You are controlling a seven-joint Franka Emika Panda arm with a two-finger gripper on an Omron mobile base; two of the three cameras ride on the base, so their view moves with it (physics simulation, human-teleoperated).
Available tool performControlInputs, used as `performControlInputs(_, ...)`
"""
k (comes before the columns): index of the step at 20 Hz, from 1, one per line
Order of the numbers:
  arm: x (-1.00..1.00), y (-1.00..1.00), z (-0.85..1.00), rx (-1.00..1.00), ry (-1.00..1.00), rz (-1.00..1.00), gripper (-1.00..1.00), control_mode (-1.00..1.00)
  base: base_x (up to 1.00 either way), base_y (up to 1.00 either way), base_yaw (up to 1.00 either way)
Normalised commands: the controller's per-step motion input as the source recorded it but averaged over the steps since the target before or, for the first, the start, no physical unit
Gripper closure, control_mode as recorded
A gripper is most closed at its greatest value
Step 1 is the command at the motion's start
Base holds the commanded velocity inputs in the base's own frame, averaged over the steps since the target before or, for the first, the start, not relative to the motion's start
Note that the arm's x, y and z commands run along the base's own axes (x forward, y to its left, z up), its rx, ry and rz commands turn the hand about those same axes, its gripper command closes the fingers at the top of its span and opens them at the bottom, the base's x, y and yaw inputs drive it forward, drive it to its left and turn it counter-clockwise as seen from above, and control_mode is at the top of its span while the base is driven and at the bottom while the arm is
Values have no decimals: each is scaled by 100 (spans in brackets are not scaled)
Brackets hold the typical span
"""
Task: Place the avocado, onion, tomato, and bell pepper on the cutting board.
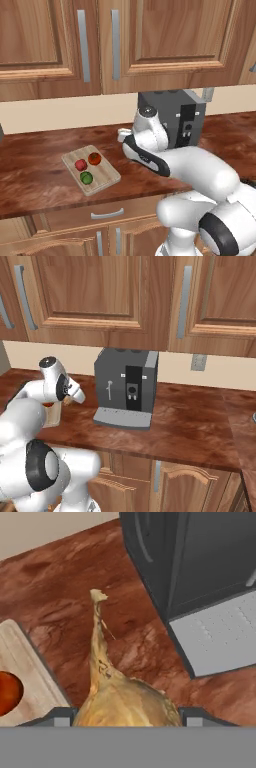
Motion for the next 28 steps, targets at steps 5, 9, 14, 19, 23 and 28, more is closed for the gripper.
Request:
performControlInputs(5, -90, -1, 57, 20, 0, 1, 100, -100, 0, 0, 0)
performControlInputs(9, -81, 3, 40, 11, 0, 10, 100, -100, 0, 0, 0)
performControlInputs(14, -58, 24, 28, 3, 0, 11, 100, -100, 0, 0, 0)
performControlInputs(19, -12, 22, 25, 0, 0, 7, 100, -100, 0, 0, 0)
performControlInputs(23, 0, 21, 13, 0, 0, 3, 100, -100, 0, 0, 0)
performControlInputs(28, 17, 31, 3, 0, 0, 0, 100, -100, 0, 0, 0)
